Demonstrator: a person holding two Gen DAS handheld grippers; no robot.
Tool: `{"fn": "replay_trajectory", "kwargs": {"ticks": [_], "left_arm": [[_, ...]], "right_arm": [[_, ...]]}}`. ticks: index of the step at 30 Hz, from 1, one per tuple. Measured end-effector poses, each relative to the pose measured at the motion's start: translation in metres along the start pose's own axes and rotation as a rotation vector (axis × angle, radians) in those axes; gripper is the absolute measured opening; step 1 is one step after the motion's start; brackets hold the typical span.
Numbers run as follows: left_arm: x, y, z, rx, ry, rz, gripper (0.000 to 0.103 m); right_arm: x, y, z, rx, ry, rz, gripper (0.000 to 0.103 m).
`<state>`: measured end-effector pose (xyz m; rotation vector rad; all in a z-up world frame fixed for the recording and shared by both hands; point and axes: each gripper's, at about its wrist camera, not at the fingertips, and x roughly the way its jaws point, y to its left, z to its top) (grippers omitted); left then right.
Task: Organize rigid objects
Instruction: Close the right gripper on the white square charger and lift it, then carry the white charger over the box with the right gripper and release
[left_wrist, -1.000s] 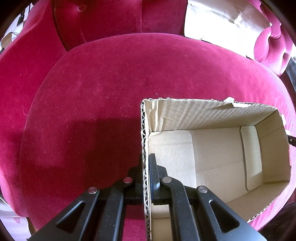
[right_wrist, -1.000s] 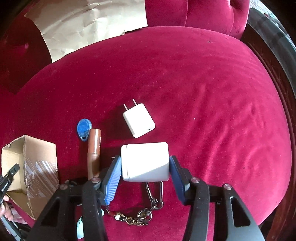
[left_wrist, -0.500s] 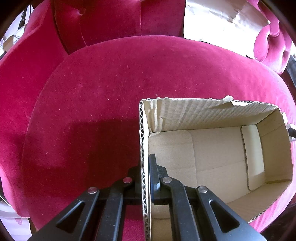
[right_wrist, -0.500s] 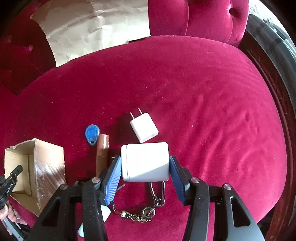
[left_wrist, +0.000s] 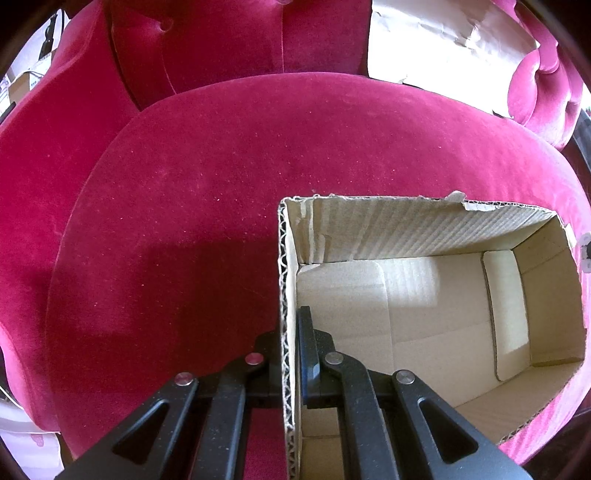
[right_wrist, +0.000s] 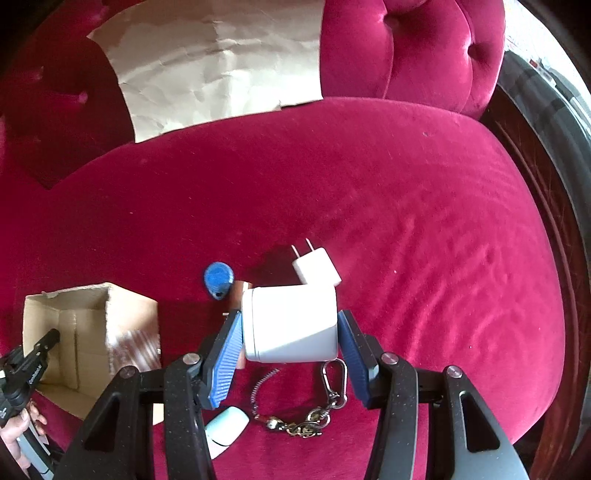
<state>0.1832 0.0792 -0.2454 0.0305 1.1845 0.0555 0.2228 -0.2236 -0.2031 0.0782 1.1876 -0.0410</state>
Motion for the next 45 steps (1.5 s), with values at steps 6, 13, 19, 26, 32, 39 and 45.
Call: {"fn": "replay_trajectory", "kwargs": {"ticks": [6, 13, 19, 26, 32, 39, 45], "left_arm": [[0.002, -0.005, -0.002, 0.005, -0.002, 0.007, 0.004], [0.001, -0.01, -0.003, 0.004, -0.005, 0.01, 0.004], [0.004, -0.01, -0.003, 0.004, -0.006, 0.014, 0.004], [0.002, -0.005, -0.002, 0.0, 0.0, 0.012, 0.004], [0.001, -0.005, -0.001, 0.003, 0.004, 0.015, 0.005], [0.004, -0.007, 0.002, 0.0, 0.008, 0.015, 0.005], [0.004, -0.007, 0.003, -0.001, 0.01, 0.014, 0.005]], "right_arm": [[-0.013, 0.015, 0.003, -0.026, -0.023, 0.017, 0.055], [-0.031, 0.04, 0.008, -0.066, -0.054, 0.046, 0.055], [-0.039, 0.064, 0.01, -0.097, -0.074, 0.073, 0.055], [-0.043, 0.091, 0.008, -0.139, -0.084, 0.114, 0.055], [-0.045, 0.119, 0.001, -0.197, -0.083, 0.149, 0.055], [-0.043, 0.148, -0.006, -0.25, -0.074, 0.175, 0.055], [-0.033, 0.162, -0.012, -0.279, -0.06, 0.183, 0.055]]}}
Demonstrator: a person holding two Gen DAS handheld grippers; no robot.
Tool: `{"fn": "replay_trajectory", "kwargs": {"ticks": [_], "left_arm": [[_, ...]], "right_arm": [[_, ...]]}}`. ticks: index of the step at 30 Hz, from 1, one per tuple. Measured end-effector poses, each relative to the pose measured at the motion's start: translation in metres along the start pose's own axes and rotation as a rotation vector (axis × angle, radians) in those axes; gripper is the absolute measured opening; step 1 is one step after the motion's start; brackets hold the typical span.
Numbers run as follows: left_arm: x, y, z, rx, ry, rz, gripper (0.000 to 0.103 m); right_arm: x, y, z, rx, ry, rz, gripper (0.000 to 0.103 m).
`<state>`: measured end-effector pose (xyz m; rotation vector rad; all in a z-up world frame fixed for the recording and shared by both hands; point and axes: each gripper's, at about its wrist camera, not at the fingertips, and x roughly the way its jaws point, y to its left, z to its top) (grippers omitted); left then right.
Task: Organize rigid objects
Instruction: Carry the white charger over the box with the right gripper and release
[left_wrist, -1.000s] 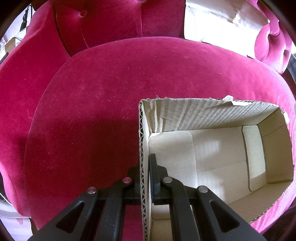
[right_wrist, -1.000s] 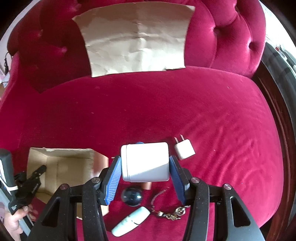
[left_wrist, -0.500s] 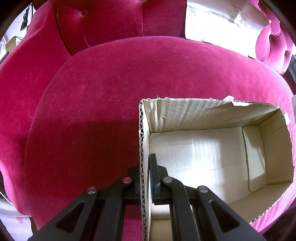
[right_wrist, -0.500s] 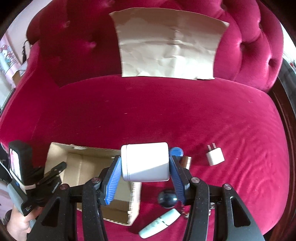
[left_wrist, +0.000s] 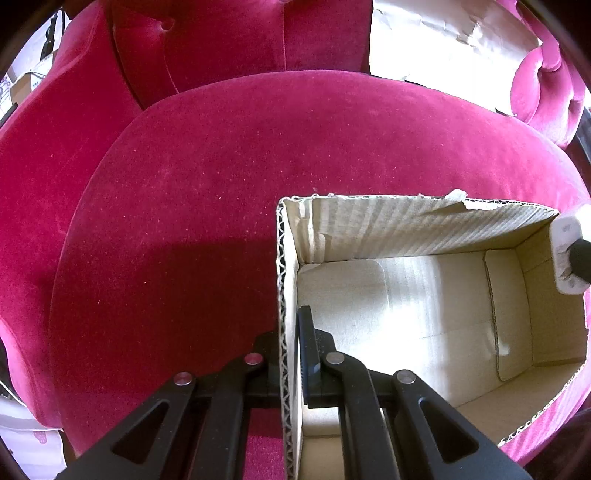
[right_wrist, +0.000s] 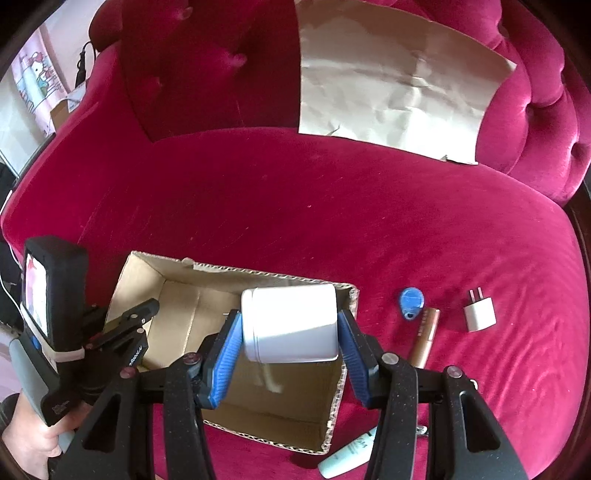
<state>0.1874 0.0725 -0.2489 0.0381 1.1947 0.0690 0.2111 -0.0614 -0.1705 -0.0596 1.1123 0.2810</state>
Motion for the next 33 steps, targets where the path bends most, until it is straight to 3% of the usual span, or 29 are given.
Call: {"fn": "replay_trajectory", "kwargs": {"ticks": [20, 33], "left_arm": [[0.0, -0.001, -0.001, 0.003, -0.002, 0.002, 0.005], [-0.002, -0.002, 0.0, 0.005, -0.001, 0.005, 0.005]], "right_arm": [[0.041, 0.02, -0.015, -0.042, 0.074, -0.002, 0.055], [0.036, 0.028, -0.016, -0.085, 0.048, -0.016, 0.058]]}}
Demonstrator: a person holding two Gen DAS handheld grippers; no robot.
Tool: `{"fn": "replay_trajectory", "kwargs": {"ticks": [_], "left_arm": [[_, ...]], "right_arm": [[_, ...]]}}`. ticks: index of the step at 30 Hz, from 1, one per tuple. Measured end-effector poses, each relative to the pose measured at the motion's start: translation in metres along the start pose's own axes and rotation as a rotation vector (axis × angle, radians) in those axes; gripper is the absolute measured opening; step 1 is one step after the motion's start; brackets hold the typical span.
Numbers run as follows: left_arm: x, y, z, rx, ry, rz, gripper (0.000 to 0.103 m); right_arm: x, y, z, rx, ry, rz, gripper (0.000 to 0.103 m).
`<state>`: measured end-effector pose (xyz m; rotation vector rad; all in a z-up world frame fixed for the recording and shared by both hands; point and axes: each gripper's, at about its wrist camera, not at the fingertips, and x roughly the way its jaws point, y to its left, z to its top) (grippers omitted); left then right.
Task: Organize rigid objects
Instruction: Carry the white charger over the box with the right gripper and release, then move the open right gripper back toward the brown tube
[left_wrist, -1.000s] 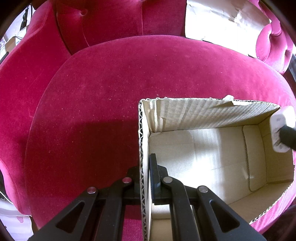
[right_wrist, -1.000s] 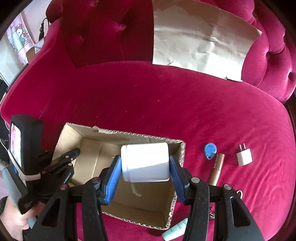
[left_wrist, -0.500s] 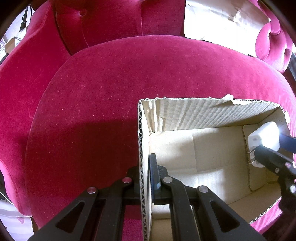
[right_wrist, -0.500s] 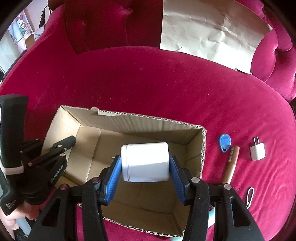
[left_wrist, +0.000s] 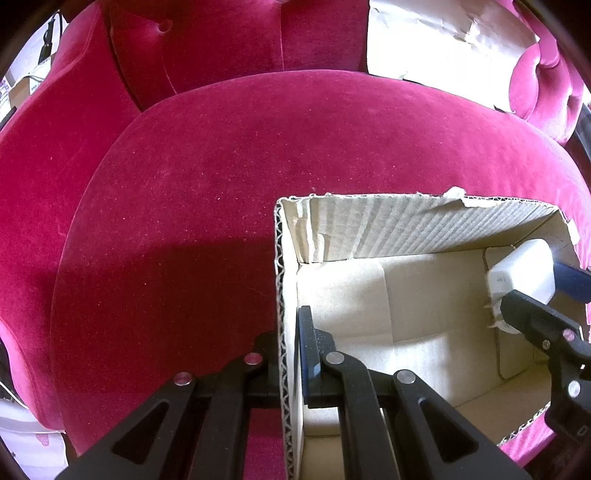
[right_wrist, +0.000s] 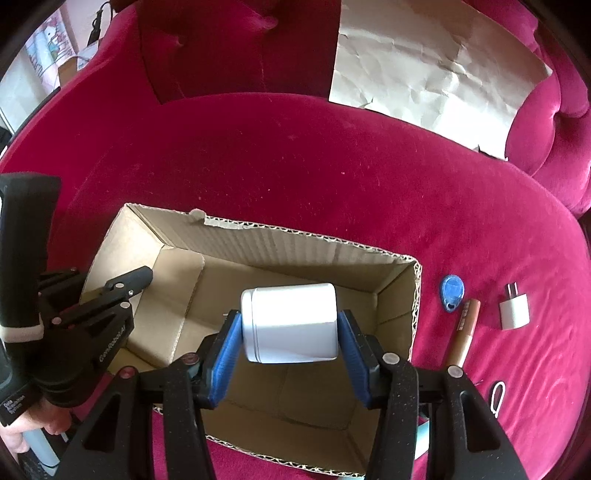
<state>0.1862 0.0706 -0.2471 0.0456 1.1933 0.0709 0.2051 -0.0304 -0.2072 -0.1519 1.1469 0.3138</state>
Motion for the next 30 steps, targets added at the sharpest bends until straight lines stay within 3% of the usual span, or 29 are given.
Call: {"fn": "replay_trajectory", "kwargs": {"ticks": [2, 4, 6, 10, 30], "left_arm": [[0.0, 0.0, 0.0, 0.001, 0.0, 0.001, 0.005], [0.0, -0.001, 0.0, 0.004, 0.0, 0.003, 0.005], [0.0, 0.0, 0.0, 0.002, 0.001, 0.001, 0.005], [0.001, -0.001, 0.002, 0.001, 0.001, 0.002, 0.005], [0.001, -0.004, 0.003, -0.007, 0.005, 0.003, 0.005]], "right_arm": [[-0.002, 0.004, 0.001, -0.027, -0.012, -0.018, 0.069], [-0.002, 0.006, 0.002, -0.043, -0.02, -0.027, 0.089], [-0.003, 0.009, 0.004, -0.055, -0.029, -0.017, 0.098], [-0.005, 0.009, 0.005, -0.068, -0.043, -0.042, 0.103], [-0.029, -0.007, 0.008, -0.025, -0.101, -0.057, 0.103]]}}
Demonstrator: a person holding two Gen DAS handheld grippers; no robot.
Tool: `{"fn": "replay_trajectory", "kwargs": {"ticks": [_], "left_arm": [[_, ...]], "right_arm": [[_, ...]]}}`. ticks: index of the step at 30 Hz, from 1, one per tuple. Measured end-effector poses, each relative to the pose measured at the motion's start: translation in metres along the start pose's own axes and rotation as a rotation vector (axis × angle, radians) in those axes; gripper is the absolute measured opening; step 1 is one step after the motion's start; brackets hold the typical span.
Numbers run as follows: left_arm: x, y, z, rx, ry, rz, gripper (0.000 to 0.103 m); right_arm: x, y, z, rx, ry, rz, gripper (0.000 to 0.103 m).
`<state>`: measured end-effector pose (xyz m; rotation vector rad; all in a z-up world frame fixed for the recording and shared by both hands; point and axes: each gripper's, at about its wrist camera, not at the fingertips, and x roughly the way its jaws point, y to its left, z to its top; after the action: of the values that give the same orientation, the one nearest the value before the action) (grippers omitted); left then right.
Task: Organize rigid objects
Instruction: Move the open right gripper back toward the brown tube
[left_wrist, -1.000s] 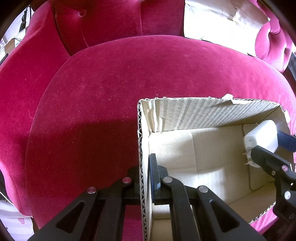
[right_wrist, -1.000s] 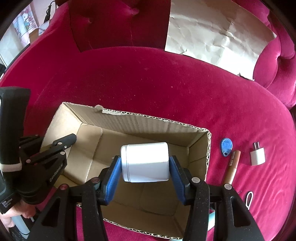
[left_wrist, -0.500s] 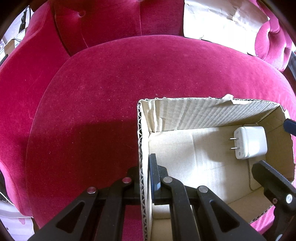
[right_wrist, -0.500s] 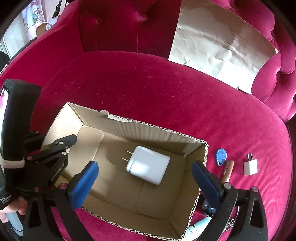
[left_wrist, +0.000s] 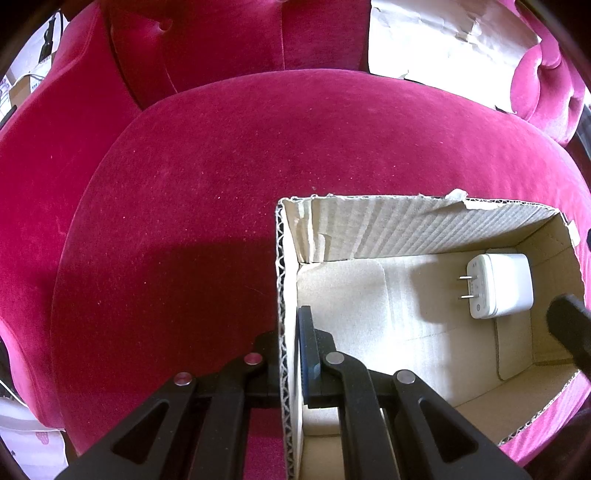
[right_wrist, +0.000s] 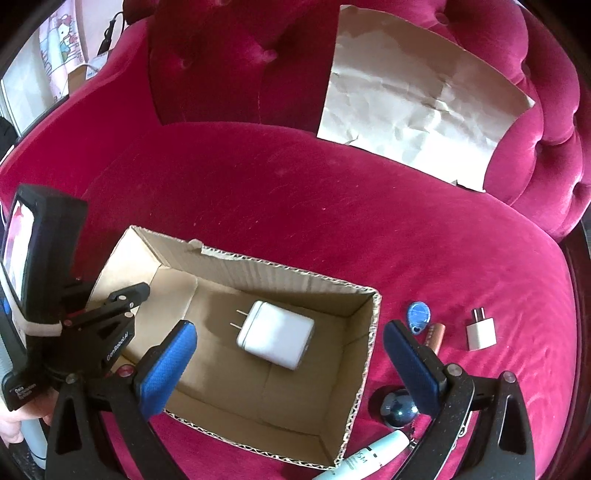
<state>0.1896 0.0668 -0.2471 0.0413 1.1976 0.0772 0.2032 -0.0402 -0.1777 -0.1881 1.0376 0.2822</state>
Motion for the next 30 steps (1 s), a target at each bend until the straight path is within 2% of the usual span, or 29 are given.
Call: {"fn": "replay_trajectory", "kwargs": {"ticks": [19, 30], "left_arm": [[0.0, -0.004, 0.002, 0.002, 0.003, 0.004, 0.005], [0.0, -0.005, 0.002, 0.002, 0.003, 0.003, 0.005]], "right_arm": [[-0.033, -0.038, 0.007, 0.067, -0.024, -0.061, 0.103], [-0.048, -0.079, 0.006, 0.151, -0.034, -0.129, 0.103]]}}
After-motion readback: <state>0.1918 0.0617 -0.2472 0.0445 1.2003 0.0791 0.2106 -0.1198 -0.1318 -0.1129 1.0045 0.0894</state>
